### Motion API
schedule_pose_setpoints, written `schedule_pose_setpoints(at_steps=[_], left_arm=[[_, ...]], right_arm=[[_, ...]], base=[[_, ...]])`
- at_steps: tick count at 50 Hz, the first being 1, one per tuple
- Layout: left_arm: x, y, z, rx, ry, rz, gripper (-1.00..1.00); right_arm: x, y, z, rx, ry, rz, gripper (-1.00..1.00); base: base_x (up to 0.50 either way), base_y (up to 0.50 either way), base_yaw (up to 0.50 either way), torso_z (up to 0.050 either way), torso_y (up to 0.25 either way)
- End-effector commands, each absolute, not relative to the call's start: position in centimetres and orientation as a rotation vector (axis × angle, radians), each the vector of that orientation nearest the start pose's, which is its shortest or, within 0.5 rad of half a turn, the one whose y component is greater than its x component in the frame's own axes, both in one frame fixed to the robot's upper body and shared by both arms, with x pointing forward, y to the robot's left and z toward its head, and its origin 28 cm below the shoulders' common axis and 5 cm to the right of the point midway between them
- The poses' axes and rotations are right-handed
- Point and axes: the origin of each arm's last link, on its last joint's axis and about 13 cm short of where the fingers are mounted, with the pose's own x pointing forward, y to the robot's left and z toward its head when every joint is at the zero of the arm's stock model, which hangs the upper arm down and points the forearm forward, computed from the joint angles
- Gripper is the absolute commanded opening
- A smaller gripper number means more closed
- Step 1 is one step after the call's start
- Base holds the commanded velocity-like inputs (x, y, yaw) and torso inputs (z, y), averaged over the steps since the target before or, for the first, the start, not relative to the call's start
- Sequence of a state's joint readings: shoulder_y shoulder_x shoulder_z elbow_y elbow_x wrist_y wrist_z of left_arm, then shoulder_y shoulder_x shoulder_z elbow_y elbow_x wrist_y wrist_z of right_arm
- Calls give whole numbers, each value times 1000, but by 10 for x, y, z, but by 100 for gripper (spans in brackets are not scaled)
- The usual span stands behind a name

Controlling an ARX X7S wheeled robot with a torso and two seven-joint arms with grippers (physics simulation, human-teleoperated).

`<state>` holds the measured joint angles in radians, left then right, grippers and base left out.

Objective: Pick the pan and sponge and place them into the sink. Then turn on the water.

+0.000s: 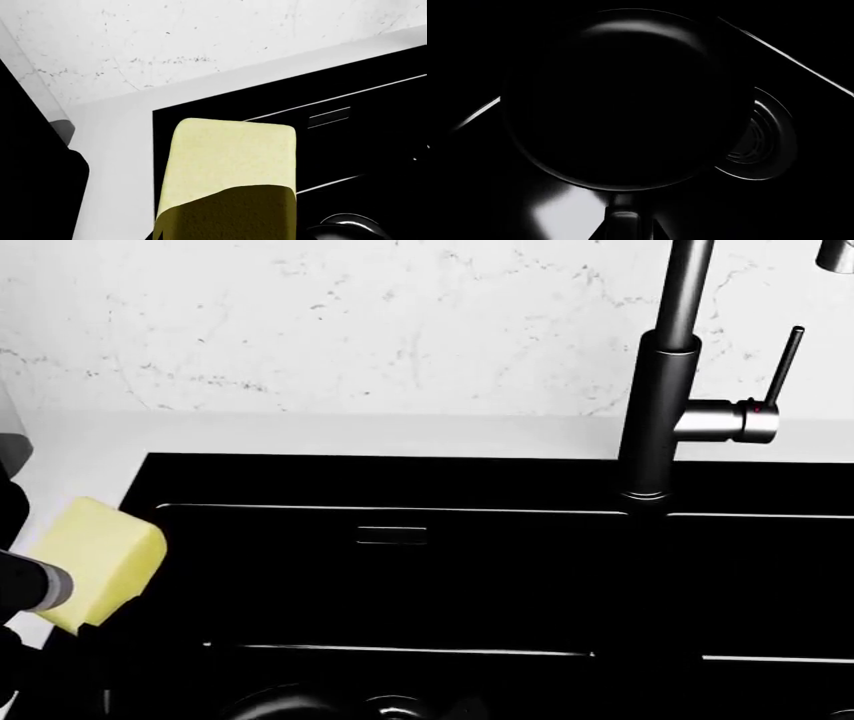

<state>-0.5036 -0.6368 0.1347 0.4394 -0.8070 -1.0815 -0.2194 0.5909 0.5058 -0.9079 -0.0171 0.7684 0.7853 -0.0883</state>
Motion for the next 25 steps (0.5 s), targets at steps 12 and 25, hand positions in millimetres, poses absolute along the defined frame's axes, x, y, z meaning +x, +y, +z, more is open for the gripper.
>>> schedule_pose_setpoints(at_steps=[12,25], left_arm=[[246,279,167,170,302,-191,-100],[246,279,166,171,303,-192,-100]], right_arm=[[250,-87,53,-220,705,822,100],[251,-91,91,-252,623,787,100]], base=[[0,0,0,0,1],[0,0,0,0,0]])
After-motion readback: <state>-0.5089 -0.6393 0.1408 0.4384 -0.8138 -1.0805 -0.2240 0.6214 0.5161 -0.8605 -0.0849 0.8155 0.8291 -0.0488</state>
